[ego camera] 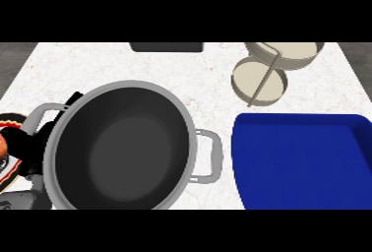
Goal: Pick the lemon from the tray and place it in the tiered basket
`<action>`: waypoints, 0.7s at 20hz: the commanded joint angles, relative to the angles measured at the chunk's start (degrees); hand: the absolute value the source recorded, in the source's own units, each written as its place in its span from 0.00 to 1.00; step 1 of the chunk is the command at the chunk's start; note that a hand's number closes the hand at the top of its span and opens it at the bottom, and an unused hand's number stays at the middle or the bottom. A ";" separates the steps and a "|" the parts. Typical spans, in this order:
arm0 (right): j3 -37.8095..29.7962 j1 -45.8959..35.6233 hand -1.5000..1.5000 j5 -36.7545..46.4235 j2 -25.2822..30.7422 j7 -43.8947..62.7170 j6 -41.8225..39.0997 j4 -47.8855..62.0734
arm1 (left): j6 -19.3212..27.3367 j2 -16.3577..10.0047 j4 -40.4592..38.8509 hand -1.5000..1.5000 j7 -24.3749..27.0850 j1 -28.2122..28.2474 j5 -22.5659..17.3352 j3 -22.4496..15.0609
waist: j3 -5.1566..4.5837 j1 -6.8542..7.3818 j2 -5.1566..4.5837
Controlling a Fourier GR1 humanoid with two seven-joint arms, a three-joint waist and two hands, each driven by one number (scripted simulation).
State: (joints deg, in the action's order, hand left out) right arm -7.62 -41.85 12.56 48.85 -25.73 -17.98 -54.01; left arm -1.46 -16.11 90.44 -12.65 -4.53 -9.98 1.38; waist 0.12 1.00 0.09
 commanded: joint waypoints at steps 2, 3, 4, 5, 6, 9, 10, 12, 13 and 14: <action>3.39 -2.71 1.00 1.67 -7.67 11.02 2.47 -6.39 | 1.52 2.27 2.36 0.50 -0.29 2.85 2.10 -1.71 | -0.15 -0.48 0.06; 3.19 -4.67 1.00 1.31 -7.86 13.11 1.28 -6.58 | -2.68 -0.17 -1.91 0.50 2.55 1.69 -0.94 1.79 | -0.17 -0.56 -0.04; 3.37 -10.34 1.00 2.18 -7.35 13.33 0.14 -2.36 | -0.44 1.45 -0.64 0.50 0.13 0.26 0.83 -0.32 | -0.15 -0.05 -0.19; 4.58 -7.64 1.00 2.79 -10.34 14.04 2.30 -5.20 | 2.80 4.27 -3.09 0.50 1.60 -1.26 4.31 -2.47 | -0.16 -0.62 -0.15; 4.99 -5.98 1.00 2.81 -11.65 17.69 2.66 -8.97 | -0.27 1.14 -0.70 0.50 -0.07 0.50 1.18 0.58 | -0.15 -0.74 0.02; 6.49 -8.66 1.00 4.62 -14.15 21.77 2.76 -8.43 | -0.38 1.72 -2.86 0.50 0.52 -1.04 2.52 0.01 | -0.16 -0.76 -0.05; 7.99 -6.24 1.00 6.35 -16.00 22.44 5.02 -10.43 | -1.33 0.74 2.54 0.50 -0.79 2.54 0.73 0.97 | -0.14 -0.54 0.07; 6.94 -9.30 1.00 7.02 -15.72 22.56 3.50 -6.88 | -1.19 2.04 -1.77 0.50 1.10 0.65 1.92 0.83 | -0.14 -0.53 -0.11; 6.75 -8.84 1.00 7.07 -15.65 22.68 2.61 -6.53 | -1.38 1.36 2.99 0.50 -1.36 2.69 1.76 0.56 | -0.13 -0.41 -0.06; 7.64 -12.43 1.00 8.14 -16.56 24.01 2.54 -3.41 | 1.37 4.36 -1.62 0.50 0.70 -0.97 4.27 -1.23 | -0.14 -0.38 -0.22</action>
State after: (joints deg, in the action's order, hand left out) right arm -1.25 -50.73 18.56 34.71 -5.18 -15.29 -59.96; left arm -2.10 -14.65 90.60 -12.22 -4.16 -8.46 2.65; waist 0.18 0.65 0.16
